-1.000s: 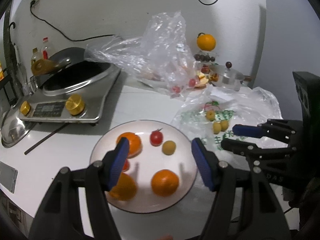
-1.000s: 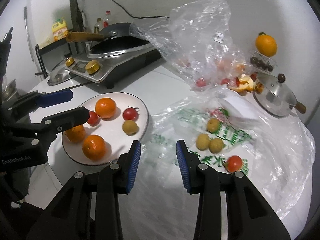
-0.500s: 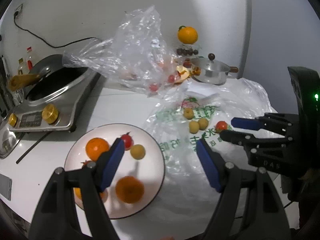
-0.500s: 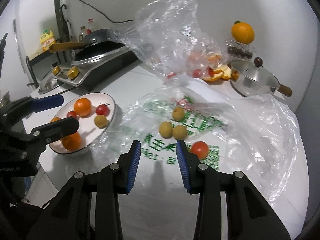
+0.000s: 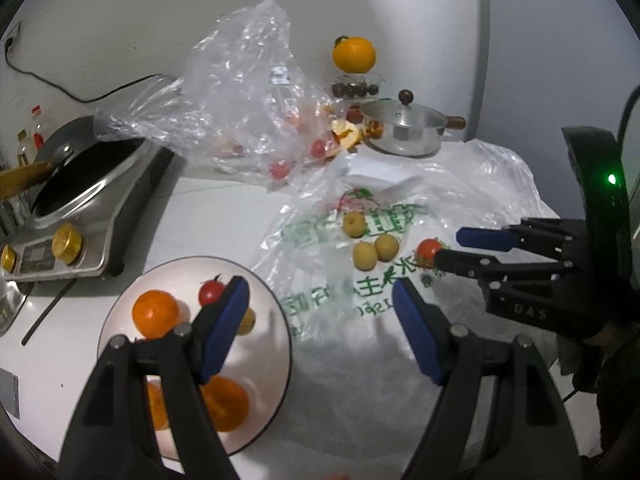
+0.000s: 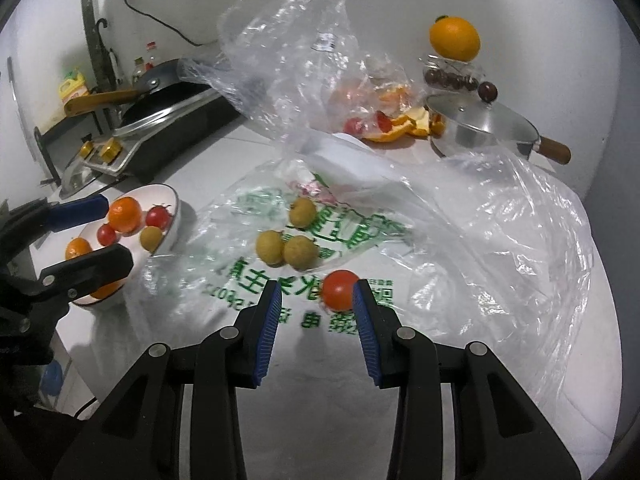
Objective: Organize fruits
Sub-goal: 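Move both grippers back over the fruit on the bag, then grasp a red tomato with the right gripper while the left gripper grasps a yellow fruit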
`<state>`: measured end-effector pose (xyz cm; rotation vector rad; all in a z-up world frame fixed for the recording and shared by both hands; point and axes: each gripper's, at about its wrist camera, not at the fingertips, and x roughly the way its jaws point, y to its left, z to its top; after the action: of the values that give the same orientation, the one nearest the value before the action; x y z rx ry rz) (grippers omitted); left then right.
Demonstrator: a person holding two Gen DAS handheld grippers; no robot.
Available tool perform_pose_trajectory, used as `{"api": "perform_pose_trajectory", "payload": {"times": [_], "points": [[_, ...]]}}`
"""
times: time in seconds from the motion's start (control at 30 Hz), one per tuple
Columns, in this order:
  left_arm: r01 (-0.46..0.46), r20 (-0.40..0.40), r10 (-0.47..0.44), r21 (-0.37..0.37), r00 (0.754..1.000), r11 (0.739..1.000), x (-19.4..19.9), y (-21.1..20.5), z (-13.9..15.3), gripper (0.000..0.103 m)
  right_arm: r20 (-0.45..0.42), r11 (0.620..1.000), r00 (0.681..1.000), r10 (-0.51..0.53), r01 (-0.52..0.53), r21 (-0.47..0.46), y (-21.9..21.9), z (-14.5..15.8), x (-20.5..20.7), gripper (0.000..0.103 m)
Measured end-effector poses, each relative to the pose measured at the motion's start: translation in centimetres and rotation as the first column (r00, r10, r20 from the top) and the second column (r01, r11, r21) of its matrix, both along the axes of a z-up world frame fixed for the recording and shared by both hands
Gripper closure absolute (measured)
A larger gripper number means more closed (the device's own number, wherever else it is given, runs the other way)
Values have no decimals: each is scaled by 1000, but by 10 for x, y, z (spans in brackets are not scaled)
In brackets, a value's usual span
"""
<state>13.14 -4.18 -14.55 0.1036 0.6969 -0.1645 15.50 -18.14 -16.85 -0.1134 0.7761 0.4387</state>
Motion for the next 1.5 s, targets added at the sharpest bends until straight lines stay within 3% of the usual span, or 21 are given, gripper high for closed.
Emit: {"api": "perform_pose_trajectory", "payload": {"times": [0.77, 0.93, 1.03, 1.13, 1.23, 1.5], "points": [[86, -8, -85, 65, 996, 994, 42, -31, -16, 28, -85, 1000, 996, 6, -4, 16, 0, -20, 33, 64], [116, -10, -116, 82, 993, 990, 49, -38, -19, 29, -97, 999, 995, 12, -8, 36, -4, -21, 34, 70], [123, -31, -121, 91, 992, 988, 54, -42, -23, 40, -86, 999, 996, 22, -19, 43, -5, -20, 32, 71], [131, -47, -127, 95, 991, 987, 59, -46, -28, 42, -71, 999, 997, 22, -19, 46, -7, -16, 30, 71], [144, -66, -138, 102, 988, 984, 62, -51, -32, 50, -63, 999, 998, 7, -3, 54, -14, -13, 31, 71], [180, -118, -169, 88, 979, 980, 74, -59, -44, 54, -49, 997, 999, -9, 13, 78, -24, -9, 33, 71]]}}
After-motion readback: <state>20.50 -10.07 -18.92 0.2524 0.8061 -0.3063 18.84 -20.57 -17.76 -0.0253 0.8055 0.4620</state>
